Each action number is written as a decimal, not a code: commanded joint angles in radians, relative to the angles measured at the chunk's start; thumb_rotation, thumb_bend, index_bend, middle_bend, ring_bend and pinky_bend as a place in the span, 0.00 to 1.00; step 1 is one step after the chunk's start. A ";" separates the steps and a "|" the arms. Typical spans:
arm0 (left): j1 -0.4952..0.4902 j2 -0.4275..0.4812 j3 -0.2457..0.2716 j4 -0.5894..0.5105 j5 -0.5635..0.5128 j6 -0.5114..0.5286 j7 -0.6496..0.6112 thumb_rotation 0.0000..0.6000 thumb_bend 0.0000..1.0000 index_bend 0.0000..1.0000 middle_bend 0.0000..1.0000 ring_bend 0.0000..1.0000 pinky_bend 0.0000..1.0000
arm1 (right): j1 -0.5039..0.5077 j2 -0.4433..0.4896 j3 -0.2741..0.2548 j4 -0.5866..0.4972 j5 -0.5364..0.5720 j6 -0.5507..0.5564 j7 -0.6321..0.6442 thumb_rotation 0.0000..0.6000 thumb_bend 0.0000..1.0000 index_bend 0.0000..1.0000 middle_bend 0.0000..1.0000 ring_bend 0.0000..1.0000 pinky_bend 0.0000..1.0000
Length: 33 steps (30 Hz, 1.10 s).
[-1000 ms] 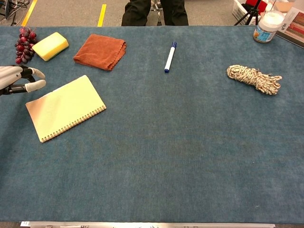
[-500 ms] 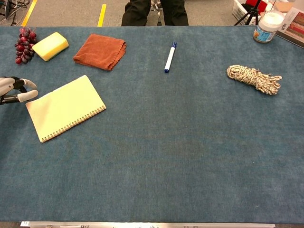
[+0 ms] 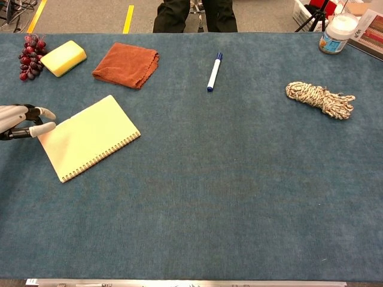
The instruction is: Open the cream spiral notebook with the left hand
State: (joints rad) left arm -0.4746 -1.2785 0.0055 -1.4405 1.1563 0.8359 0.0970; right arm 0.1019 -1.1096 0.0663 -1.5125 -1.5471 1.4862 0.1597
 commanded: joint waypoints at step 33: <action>-0.067 0.003 -0.053 -0.230 0.151 0.109 0.129 1.00 0.17 0.00 0.01 0.00 0.00 | -0.016 -0.008 -0.008 0.020 0.005 0.016 0.024 1.00 0.38 0.54 0.45 0.40 0.47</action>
State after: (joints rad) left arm -0.5308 -1.2621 -0.0390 -1.6769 1.3097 0.9509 0.2195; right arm 0.0863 -1.1171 0.0588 -1.4924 -1.5425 1.5018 0.1840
